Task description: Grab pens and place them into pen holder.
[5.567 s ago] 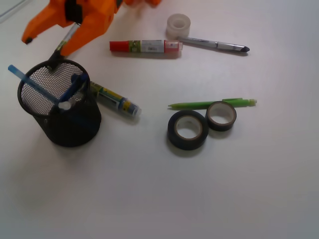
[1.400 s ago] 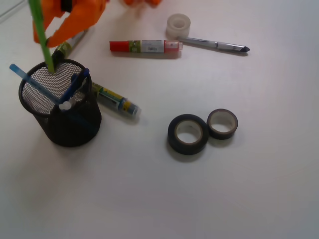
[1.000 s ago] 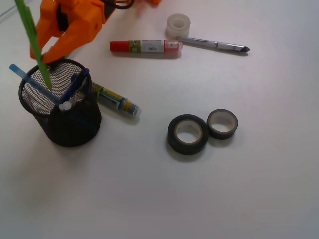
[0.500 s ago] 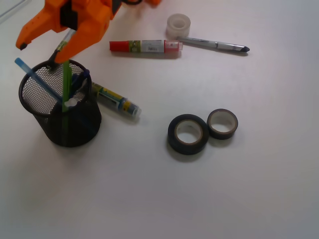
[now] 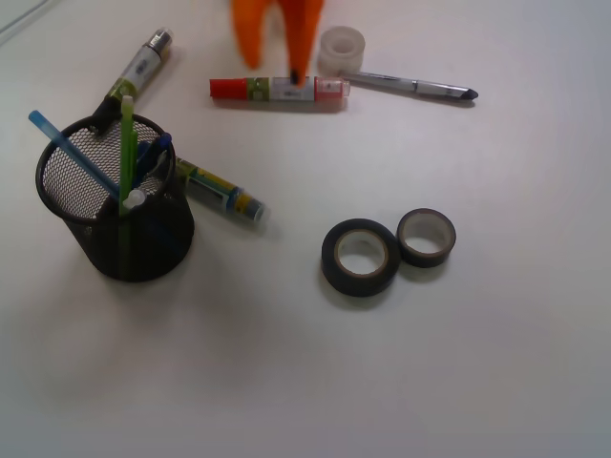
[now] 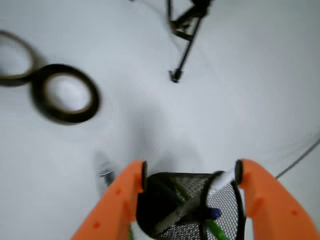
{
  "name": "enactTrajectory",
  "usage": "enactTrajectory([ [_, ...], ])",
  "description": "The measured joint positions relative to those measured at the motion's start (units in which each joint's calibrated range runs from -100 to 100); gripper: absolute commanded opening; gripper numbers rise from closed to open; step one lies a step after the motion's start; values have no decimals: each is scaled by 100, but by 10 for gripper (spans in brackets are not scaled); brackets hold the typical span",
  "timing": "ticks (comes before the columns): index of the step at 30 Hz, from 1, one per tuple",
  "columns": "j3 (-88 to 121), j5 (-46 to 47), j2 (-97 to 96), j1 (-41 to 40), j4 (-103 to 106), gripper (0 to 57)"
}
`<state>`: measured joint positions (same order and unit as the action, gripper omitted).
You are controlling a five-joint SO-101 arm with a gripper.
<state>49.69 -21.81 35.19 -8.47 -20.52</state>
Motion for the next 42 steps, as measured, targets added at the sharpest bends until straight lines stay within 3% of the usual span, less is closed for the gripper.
enactTrajectory([
  [9, 0, 166, 392, -1909, -2549, 205],
  [14, 0, -200, -44, -2767, -3153, 205],
  [20, 0, -845, -1307, -3285, -3274, 204],
  [34, -27, -1866, -3066, -3537, -1737, 203],
  [37, -135, -1924, -3336, -3485, -1477, 148],
  [40, -216, -1949, -3667, -3448, -1287, 14],
  [42, -252, -1949, -3789, -3441, -1253, 6],
])
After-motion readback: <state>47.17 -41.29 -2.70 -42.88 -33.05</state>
